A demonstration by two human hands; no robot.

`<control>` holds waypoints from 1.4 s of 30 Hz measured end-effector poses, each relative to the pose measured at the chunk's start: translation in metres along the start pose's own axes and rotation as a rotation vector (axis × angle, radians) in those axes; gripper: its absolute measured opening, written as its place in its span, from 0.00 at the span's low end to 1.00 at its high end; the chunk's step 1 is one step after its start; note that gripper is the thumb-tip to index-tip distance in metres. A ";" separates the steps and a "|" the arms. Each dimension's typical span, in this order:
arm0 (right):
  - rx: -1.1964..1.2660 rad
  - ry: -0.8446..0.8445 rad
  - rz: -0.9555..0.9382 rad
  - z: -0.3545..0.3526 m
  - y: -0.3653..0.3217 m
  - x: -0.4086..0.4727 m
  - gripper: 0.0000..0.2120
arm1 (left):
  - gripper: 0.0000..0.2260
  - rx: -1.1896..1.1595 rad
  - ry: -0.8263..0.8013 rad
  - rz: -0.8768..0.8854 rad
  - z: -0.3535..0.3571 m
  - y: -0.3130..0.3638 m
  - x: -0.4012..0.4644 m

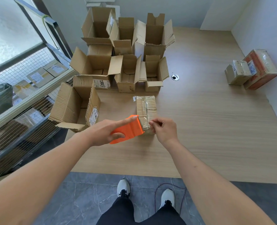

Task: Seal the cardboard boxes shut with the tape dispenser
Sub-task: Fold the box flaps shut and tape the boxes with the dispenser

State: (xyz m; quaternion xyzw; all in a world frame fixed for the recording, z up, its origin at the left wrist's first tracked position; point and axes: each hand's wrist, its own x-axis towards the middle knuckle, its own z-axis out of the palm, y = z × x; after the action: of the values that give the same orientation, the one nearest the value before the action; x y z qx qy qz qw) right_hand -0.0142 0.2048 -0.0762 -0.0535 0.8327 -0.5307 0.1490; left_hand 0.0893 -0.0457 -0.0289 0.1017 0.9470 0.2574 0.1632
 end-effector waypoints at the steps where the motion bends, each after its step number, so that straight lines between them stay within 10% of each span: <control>1: -0.029 0.026 0.019 -0.005 0.004 -0.001 0.09 | 0.36 0.001 -0.016 -0.006 0.000 -0.002 -0.002; 42: 0.085 -0.005 0.159 -0.029 0.062 0.026 0.08 | 0.36 0.048 -0.165 -0.177 -0.005 -0.032 0.035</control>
State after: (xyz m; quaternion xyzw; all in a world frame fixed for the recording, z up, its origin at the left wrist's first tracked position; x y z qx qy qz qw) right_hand -0.0437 0.2504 -0.1254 0.0181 0.8106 -0.5520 0.1948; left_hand 0.0514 -0.0659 -0.0503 0.0425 0.9415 0.2102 0.2601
